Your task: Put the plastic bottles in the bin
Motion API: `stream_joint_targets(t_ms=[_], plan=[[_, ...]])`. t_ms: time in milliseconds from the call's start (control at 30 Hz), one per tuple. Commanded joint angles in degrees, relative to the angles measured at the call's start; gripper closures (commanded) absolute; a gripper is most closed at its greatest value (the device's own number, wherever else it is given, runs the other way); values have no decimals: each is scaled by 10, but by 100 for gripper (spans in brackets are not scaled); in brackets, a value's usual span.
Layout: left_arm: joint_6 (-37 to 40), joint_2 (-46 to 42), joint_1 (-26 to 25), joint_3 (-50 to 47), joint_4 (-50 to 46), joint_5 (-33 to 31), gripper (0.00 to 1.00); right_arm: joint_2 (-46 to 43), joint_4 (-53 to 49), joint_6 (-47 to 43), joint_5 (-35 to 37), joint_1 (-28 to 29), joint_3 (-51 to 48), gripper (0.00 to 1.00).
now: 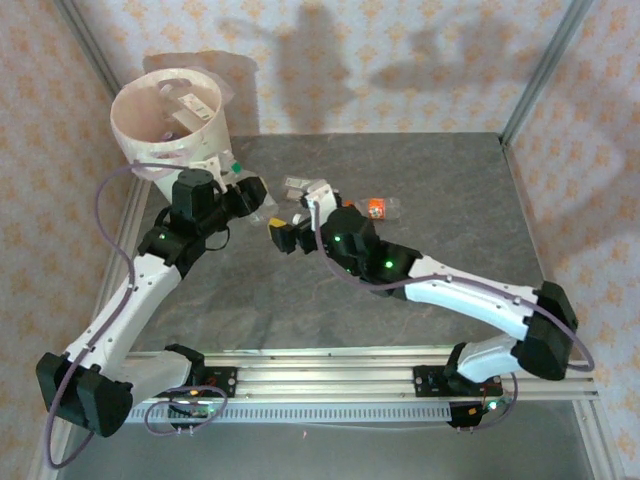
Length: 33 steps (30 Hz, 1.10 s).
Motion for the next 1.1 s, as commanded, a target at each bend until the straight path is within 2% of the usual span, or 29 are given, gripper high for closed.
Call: stream_joint_targets(t_ms=[0, 133, 300, 533, 633, 700, 833, 1067], plan=[[32, -16, -1, 43, -9, -93, 44, -40, 21, 24, 107, -3, -37, 1], [43, -9, 4, 81, -16, -165, 44, -68, 13, 53, 192, -6, -81, 1], [68, 24, 24, 168, -45, -277, 44, -99, 4, 80, 223, -8, -111, 1], [173, 102, 54, 295, -59, -344, 43, -105, -25, 103, 286, -8, -99, 1], [223, 117, 71, 299, -17, -383, 43, -116, -43, 112, 317, -9, -99, 1], [256, 130, 92, 302, 8, -394, 43, -128, -58, 114, 321, -8, -101, 1], [321, 179, 139, 347, -4, -389, 42, -149, -86, 132, 342, -8, -106, 1], [401, 279, 210, 431, 8, -305, 41, -170, -125, 176, 360, -8, -111, 1]])
